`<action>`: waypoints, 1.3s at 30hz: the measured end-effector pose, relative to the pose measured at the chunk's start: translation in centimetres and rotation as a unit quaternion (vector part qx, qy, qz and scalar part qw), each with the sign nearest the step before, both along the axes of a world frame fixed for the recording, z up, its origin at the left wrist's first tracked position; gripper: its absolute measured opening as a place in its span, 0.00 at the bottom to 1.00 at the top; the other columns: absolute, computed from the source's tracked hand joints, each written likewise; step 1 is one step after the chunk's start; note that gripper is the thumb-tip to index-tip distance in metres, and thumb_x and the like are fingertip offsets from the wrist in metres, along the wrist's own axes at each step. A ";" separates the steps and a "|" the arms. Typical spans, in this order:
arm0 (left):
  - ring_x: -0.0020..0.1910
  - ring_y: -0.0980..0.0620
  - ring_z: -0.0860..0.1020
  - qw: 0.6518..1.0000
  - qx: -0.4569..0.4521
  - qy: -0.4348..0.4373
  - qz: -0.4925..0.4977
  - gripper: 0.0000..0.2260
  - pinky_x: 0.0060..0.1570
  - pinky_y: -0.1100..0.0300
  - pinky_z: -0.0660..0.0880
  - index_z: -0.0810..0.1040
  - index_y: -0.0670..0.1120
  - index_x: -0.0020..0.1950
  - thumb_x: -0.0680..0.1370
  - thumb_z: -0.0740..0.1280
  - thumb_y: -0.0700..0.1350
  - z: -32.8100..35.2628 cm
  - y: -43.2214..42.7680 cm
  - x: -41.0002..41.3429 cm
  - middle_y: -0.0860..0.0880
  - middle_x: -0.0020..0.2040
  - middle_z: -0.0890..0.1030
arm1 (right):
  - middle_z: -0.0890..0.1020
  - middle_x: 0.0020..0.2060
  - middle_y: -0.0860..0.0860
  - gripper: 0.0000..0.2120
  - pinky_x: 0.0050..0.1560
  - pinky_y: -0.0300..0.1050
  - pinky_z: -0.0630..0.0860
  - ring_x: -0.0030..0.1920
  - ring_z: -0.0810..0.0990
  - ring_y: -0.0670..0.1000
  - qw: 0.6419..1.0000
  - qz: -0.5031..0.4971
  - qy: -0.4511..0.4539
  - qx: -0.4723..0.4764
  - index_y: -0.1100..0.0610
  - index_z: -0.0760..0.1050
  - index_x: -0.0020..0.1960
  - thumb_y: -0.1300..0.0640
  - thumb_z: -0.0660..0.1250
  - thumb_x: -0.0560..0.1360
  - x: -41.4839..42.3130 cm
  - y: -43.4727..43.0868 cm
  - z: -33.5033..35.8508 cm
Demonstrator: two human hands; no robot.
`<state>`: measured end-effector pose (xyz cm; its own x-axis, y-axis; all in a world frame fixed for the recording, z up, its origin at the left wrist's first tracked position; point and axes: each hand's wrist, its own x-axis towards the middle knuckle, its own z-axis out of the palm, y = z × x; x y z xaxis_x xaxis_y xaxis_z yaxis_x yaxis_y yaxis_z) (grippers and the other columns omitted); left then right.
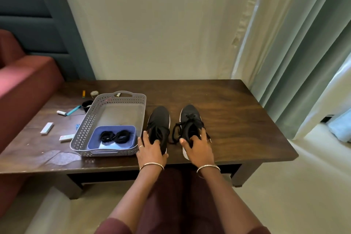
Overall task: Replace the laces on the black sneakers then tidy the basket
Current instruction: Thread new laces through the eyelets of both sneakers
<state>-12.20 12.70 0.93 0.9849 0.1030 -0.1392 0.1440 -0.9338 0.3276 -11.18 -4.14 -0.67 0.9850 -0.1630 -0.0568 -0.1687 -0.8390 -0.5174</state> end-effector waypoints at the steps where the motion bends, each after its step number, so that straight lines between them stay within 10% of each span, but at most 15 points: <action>1: 0.77 0.38 0.58 0.999 -0.030 0.008 0.004 0.19 0.68 0.46 0.67 0.73 0.49 0.66 0.78 0.69 0.52 -0.3 0.2 0.0 0.42 0.80 0.50 | 0.50 0.80 0.55 0.23 0.62 0.53 0.75 0.68 0.71 0.62 1.000 0.010 0.013 -0.010 0.57 0.75 0.61 0.39 0.64 0.78 -0.2 0.3 -0.1; 5: 0.67 0.39 0.72 0.996 -0.082 -0.008 0.015 0.11 0.62 0.52 0.71 0.78 0.46 0.62 0.81 0.66 0.45 -1.0 0.1 1.0 0.41 0.79 0.57 | 0.53 0.80 0.56 0.10 0.62 0.50 0.73 0.66 0.74 0.62 0.999 -0.026 0.010 -0.031 0.59 0.74 0.60 0.56 0.66 0.80 -0.5 0.6 -0.4; 14: 0.62 0.42 0.77 0.995 -0.097 -0.038 0.005 0.10 0.60 0.53 0.73 0.81 0.49 0.60 0.80 0.67 0.46 -1.8 -3.9 3.0 0.43 0.78 0.61 | 0.79 0.56 0.52 0.09 0.54 0.46 0.76 0.54 0.80 0.53 0.998 -0.064 -0.015 -0.005 0.56 0.77 0.54 0.53 0.71 0.77 0.6 0.1 -0.7; 34: 0.68 0.42 0.73 0.990 -0.128 -0.030 -0.054 0.14 0.66 0.53 0.72 0.76 0.48 0.66 0.80 0.65 0.41 -1.8 -6.4 4.2 0.43 0.79 0.59 | 0.77 0.62 0.56 0.13 0.58 0.50 0.73 0.62 0.76 0.59 0.997 -0.061 0.040 -0.037 0.59 0.75 0.60 0.55 0.69 0.77 2.3 -3.4 0.6; 39: 0.64 0.45 0.75 0.989 -0.119 -0.060 -0.061 0.15 0.60 0.54 0.70 0.73 0.49 0.67 0.81 0.63 0.40 0.5 -4.7 1.9 0.46 0.67 0.75 | 0.80 0.58 0.57 0.15 0.56 0.49 0.75 0.59 0.78 0.58 0.997 -0.079 -0.011 -0.024 0.59 0.73 0.63 0.62 0.65 0.76 0.3 -2.5 2.6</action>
